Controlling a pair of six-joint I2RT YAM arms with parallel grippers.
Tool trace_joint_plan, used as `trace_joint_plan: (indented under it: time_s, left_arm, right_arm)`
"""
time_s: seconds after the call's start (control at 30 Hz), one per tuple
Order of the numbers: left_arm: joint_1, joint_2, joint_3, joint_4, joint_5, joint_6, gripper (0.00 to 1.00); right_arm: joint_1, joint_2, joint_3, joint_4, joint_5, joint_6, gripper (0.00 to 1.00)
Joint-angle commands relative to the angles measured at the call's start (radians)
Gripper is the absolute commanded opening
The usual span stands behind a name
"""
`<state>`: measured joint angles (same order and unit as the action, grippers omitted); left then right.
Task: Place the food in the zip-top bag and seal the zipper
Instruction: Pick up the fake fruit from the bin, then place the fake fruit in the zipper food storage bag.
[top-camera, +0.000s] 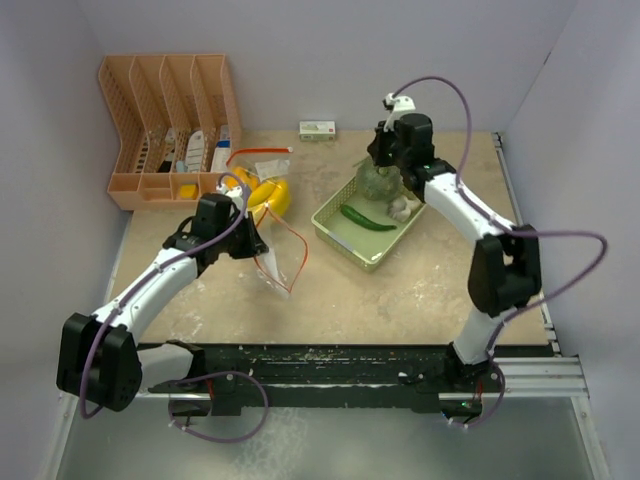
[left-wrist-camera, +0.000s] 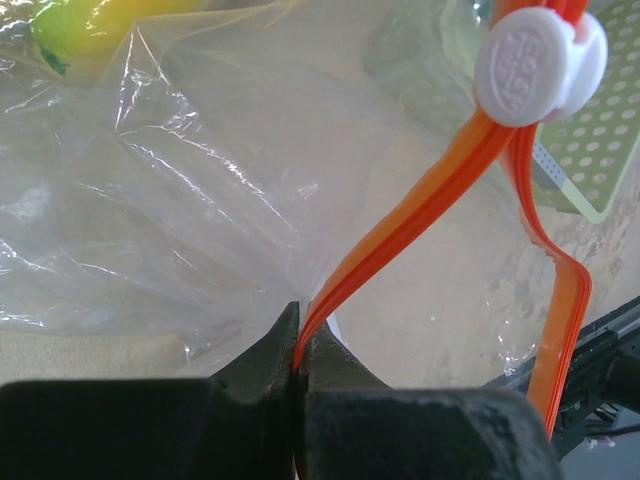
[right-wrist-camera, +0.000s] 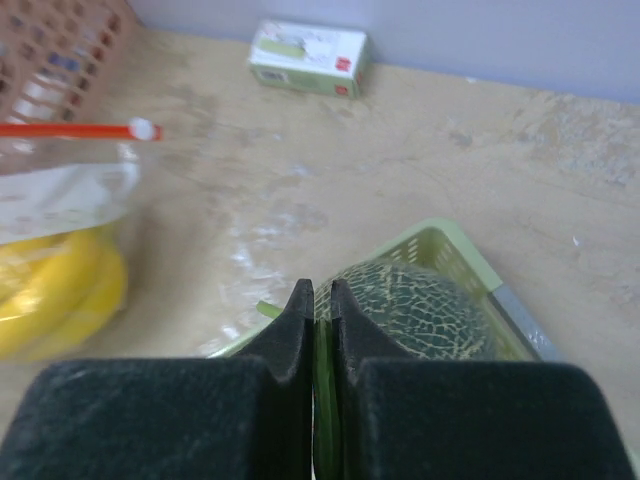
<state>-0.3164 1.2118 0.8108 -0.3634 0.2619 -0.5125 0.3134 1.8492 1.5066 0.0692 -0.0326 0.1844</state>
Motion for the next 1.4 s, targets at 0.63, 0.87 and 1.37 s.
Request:
trace_joint_plan:
  time_s: [0.63,0.87,1.37]
  left_arm:
    - [0.004,0.123,0.034,0.086,0.026,-0.072,0.00]
    - [0.005,0.118,0.011,0.107,0.050,-0.090,0.00]
    - [0.004,0.072,-0.044,0.197,0.123,-0.160,0.00]
  right_arm:
    - [0.247,-0.631,-0.388,0.403,-0.323,0.386,0.00]
    - [0.350,-0.531,-0.410,0.563,-0.296,0.468,0.00]
    - [0.463,-0.343,-0.447,0.743,-0.266,0.559,0.00]
